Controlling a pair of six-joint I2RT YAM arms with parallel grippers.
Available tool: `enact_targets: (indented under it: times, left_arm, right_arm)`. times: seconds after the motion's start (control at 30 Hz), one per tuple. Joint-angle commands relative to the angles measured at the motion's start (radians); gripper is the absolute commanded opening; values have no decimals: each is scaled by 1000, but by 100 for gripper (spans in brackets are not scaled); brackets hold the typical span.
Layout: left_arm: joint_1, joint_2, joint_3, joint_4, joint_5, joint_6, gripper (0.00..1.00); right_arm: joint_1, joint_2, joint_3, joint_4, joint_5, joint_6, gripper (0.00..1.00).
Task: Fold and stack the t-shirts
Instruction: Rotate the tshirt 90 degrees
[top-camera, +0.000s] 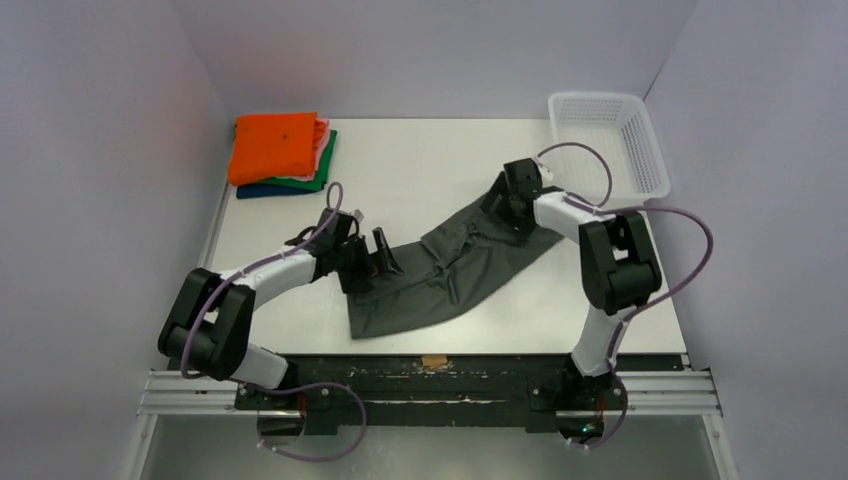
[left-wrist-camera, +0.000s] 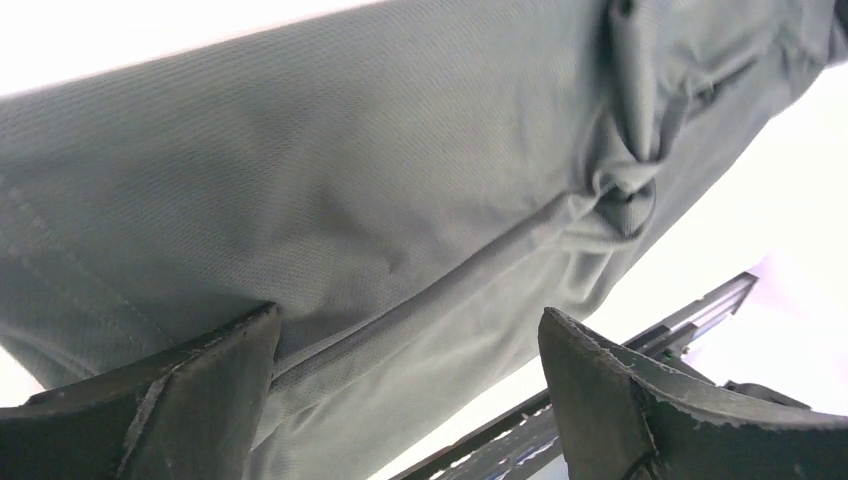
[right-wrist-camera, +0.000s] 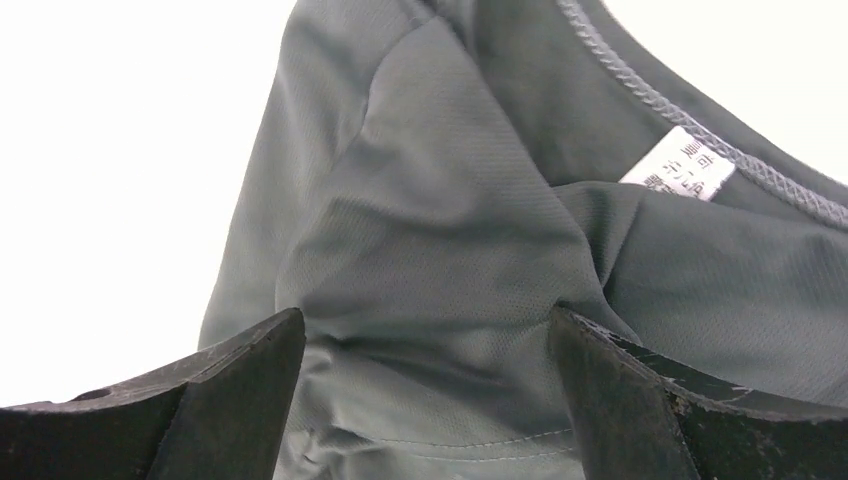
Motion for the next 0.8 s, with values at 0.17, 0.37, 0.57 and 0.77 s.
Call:
enact_targets:
  times: [0.17,0.37,0.57,0.77]
  left_arm:
    - [-177,105,-66,95,-62,-172,100]
    - [-329,221,60,101,-89,-253,100]
    - [-443,248,133,55,-146,-289,100]
    - [-535,257,190,-6,-186,-297,100]
  right_arm:
    - [0,528,675,-120,-208,-222,90]
    - [18,779,1044,-191,-357,-227,89]
    - [36,901,1240,-110,-384,-215,89]
    - [38,860,1265,-47,-398,-214,89]
